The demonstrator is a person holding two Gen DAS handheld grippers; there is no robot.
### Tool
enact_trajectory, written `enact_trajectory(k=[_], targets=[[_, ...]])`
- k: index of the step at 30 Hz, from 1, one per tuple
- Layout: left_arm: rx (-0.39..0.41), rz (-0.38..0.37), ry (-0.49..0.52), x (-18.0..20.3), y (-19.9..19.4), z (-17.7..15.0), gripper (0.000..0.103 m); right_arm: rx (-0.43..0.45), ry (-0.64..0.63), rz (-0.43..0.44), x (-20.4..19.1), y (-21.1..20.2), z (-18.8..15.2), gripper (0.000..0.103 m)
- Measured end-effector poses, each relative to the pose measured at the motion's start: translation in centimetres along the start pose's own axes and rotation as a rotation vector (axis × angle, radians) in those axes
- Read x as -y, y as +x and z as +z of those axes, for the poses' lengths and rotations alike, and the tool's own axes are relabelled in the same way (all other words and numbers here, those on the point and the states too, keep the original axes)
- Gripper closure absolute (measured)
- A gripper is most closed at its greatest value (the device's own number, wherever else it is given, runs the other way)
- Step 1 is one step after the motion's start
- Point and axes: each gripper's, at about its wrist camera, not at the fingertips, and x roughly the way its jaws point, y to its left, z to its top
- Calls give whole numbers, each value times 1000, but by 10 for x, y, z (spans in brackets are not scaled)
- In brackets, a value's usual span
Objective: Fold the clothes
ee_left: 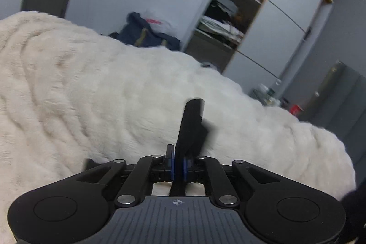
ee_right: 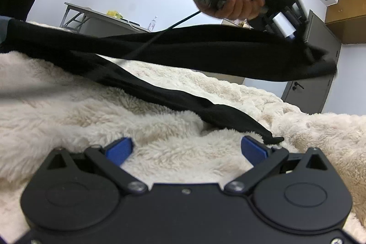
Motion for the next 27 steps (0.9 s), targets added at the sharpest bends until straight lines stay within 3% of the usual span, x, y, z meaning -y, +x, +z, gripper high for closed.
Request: enact_trajectory(k=[1, 4, 5, 7, 10, 13, 15, 16, 17, 22, 27], targets=[[-17, 59, -32, -13, 9, -2, 60, 2, 0, 0, -1, 0, -1, 0], [-109, 201, -126, -52, 41, -20, 59, 3, -6, 2, -2, 0, -2, 0], [-144, 207, -137, -59, 50, -28, 58, 5, -2, 2, -2, 0, -2, 0], [-123, 237, -98, -55, 50, -33, 58, 10, -3, 0, -3, -1, -3, 0], [-86, 183, -54, -46, 40, -35, 42, 16, -5, -2, -3, -2, -3, 0], [-149, 194, 24, -38, 40, -39, 38, 16, -5, -2, -2, -1, -2, 0], [-189, 194, 39, -35, 43, -48, 47, 16, -5, -3, -1, -1, -2, 0], [-200, 190, 40, -36, 45, -54, 69, 16, -5, -3, -1, -1, -2, 0], [-203, 191, 36, -37, 46, -58, 83, 16, -5, -2, 0, 0, -2, 0], [-153, 201, -10, -50, 40, -64, 94, 20, -7, -3, 1, 0, -3, 0], [-147, 232, 52, -46, 40, -55, 98, 21, -8, -3, 2, -1, -3, 0]])
